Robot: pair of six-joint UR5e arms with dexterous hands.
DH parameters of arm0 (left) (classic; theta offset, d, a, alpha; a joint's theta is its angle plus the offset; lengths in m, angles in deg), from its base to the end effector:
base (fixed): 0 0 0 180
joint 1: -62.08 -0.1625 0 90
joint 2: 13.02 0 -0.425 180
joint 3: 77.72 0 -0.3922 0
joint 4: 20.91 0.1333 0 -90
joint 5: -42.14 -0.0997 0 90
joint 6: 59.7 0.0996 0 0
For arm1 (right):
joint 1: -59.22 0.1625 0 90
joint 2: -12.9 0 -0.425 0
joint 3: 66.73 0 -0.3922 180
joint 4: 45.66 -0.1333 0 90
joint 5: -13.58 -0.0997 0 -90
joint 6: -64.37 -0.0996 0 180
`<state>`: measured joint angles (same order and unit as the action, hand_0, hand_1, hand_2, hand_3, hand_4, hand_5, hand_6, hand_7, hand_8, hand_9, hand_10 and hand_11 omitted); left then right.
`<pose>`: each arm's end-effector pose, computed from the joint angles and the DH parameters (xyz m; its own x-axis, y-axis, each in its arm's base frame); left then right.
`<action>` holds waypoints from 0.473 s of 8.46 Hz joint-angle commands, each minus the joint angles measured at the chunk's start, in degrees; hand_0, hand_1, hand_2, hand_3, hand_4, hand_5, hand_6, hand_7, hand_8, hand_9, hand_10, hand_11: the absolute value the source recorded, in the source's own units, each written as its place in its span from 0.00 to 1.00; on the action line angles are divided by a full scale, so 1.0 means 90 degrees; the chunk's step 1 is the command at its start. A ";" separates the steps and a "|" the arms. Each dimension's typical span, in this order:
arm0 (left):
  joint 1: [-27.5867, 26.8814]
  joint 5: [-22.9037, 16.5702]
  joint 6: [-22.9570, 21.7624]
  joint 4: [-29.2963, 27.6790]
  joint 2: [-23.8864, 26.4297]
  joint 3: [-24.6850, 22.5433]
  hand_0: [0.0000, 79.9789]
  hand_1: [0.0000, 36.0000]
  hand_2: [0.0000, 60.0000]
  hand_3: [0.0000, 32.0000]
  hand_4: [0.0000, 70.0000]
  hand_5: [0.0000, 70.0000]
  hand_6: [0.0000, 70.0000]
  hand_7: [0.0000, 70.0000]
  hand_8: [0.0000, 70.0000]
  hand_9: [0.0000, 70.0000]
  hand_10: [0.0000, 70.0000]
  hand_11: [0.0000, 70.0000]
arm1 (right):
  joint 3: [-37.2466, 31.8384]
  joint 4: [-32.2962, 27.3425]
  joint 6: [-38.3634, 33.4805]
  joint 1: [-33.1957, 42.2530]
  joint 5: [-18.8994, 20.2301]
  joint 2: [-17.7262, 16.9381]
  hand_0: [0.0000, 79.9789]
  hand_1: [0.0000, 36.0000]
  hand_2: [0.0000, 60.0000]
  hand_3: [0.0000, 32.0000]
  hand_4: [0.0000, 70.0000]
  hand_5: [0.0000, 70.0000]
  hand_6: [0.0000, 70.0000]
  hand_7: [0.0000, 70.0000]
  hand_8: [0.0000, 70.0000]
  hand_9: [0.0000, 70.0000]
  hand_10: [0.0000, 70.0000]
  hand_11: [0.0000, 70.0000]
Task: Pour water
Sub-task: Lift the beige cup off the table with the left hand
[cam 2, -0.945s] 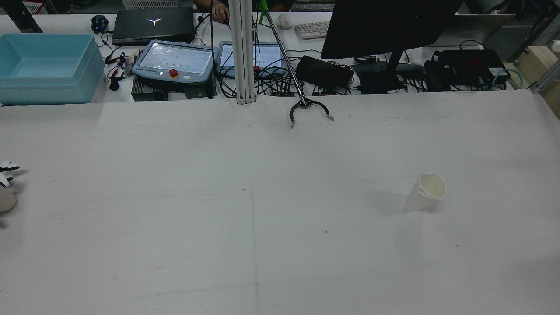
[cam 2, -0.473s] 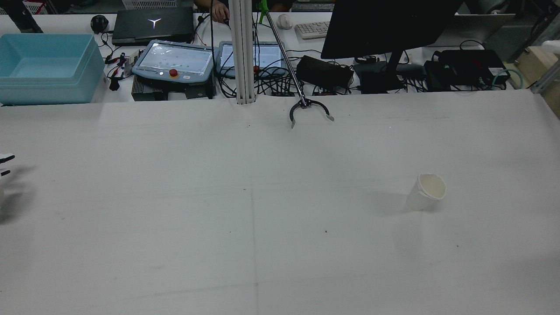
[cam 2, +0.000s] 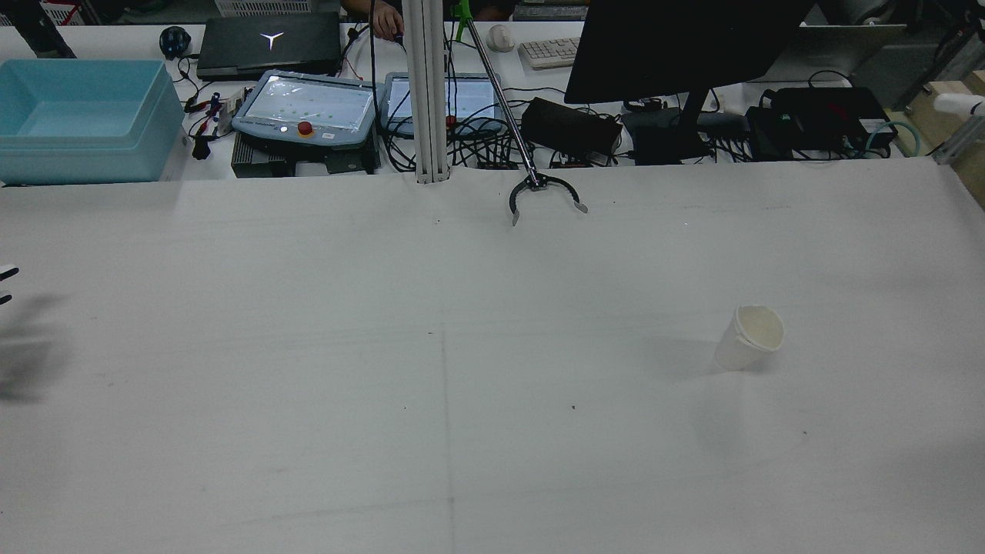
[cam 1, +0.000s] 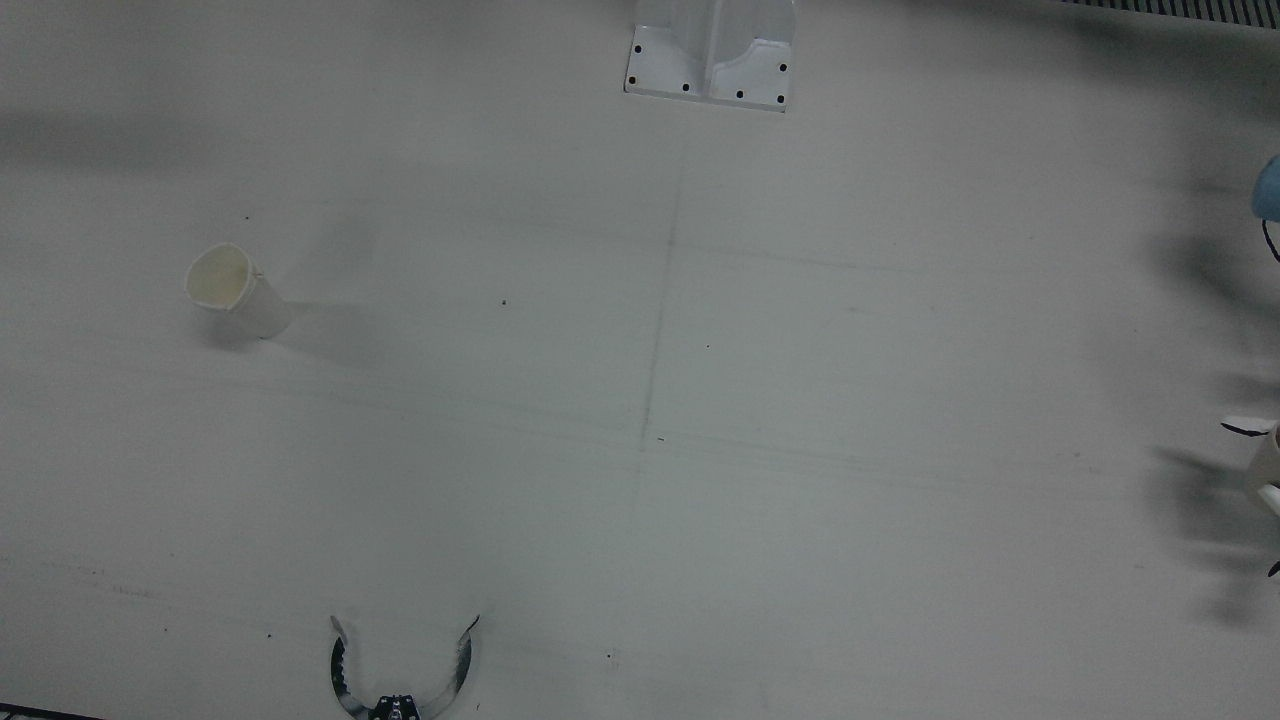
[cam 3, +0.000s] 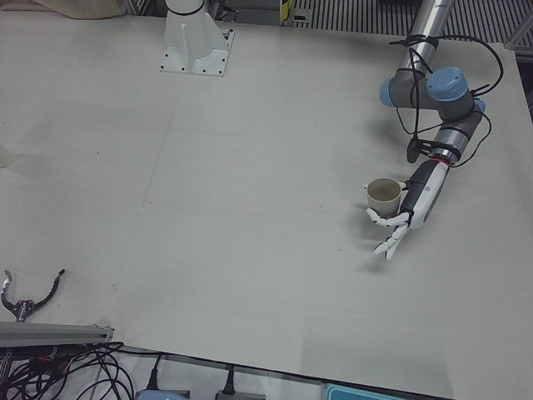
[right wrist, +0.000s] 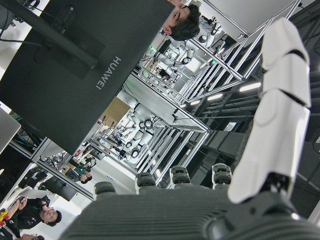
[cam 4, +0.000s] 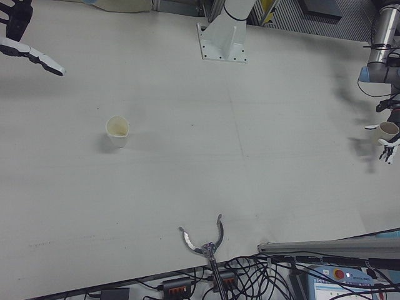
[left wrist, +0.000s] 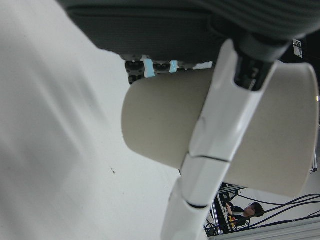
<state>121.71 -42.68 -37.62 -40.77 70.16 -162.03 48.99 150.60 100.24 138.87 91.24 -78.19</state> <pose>0.1015 -0.4546 0.7556 -0.8625 -0.3535 -0.3621 0.2801 0.2625 -0.9234 0.0696 -0.4795 0.5084 -0.8249 -0.1102 0.5545 -0.5642 0.0970 -0.8199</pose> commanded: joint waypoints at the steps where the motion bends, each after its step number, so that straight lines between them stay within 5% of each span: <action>1: 0.0005 -0.0009 -0.0118 0.0009 -0.0013 -0.0007 1.00 1.00 0.00 0.00 1.00 1.00 0.14 0.18 0.07 0.02 0.10 0.21 | -0.0152 0.0029 0.0008 -0.0031 0.0052 -0.0016 0.63 0.55 0.23 0.59 0.00 0.09 0.06 0.08 0.06 0.03 0.00 0.00; 2: 0.0015 -0.0009 -0.0128 0.0009 -0.0003 -0.0026 1.00 1.00 0.00 0.00 1.00 1.00 0.14 0.18 0.07 0.02 0.10 0.20 | -0.0346 0.0058 -0.0012 -0.0031 0.0072 -0.0045 0.63 0.54 0.24 0.59 0.00 0.09 0.07 0.09 0.06 0.03 0.00 0.00; 4: 0.0093 -0.0009 -0.0099 0.0019 -0.0003 0.0003 1.00 1.00 0.00 0.00 1.00 1.00 0.13 0.18 0.07 0.02 0.10 0.20 | -0.1115 0.0039 -0.0525 -0.0506 0.0082 0.0003 0.64 0.59 0.24 0.82 0.00 0.09 0.04 0.10 0.03 0.00 0.00 0.00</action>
<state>122.09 -42.80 -38.64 -40.69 70.09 -162.19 45.28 151.03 99.76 138.35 91.82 -78.36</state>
